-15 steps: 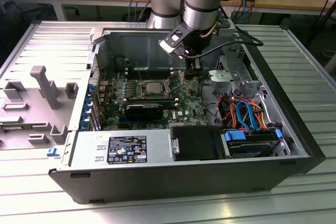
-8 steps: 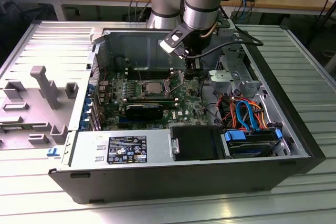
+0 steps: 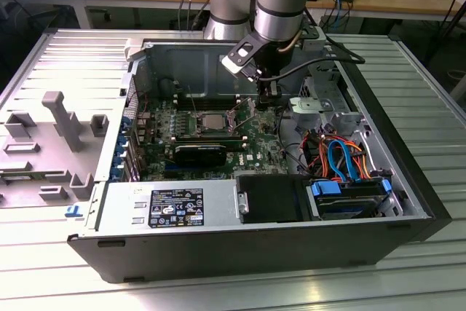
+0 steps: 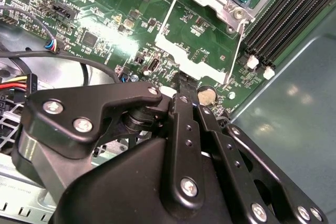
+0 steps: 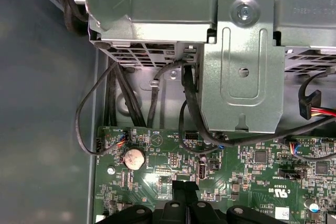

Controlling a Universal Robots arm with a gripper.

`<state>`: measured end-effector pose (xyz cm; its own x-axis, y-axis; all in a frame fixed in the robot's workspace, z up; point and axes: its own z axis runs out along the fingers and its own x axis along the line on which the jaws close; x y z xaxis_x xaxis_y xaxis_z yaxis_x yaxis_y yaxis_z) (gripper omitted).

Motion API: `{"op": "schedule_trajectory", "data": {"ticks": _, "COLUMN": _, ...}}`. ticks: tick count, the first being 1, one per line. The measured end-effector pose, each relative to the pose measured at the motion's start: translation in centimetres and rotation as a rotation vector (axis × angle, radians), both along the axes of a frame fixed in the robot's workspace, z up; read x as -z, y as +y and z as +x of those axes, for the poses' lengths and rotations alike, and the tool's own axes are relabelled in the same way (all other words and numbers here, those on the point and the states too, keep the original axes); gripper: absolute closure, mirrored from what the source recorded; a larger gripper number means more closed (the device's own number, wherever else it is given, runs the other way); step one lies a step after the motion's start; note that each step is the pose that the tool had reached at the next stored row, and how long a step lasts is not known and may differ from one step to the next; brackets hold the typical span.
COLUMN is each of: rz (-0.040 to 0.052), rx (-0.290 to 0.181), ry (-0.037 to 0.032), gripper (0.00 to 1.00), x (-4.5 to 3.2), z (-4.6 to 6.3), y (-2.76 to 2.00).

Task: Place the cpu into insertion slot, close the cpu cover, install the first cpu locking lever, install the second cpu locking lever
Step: 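Close the cpu cover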

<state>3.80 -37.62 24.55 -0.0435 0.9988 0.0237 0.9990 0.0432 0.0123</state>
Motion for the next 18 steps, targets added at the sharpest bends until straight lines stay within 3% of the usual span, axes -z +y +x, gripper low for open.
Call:
{"op": "schedule_trajectory", "data": {"ticks": 9, "rz": -0.0001, "rx": 0.0, "ry": 0.0, "gripper": 0.89, "x": -0.01, "z": -1.3, "y": -0.01}}
{"op": "schedule_trajectory", "data": {"ticks": 18, "rz": 0.0001, "rx": 0.0, "ry": 0.0, "gripper": 0.89, "x": 0.0, "z": -1.8, "y": -0.01}}
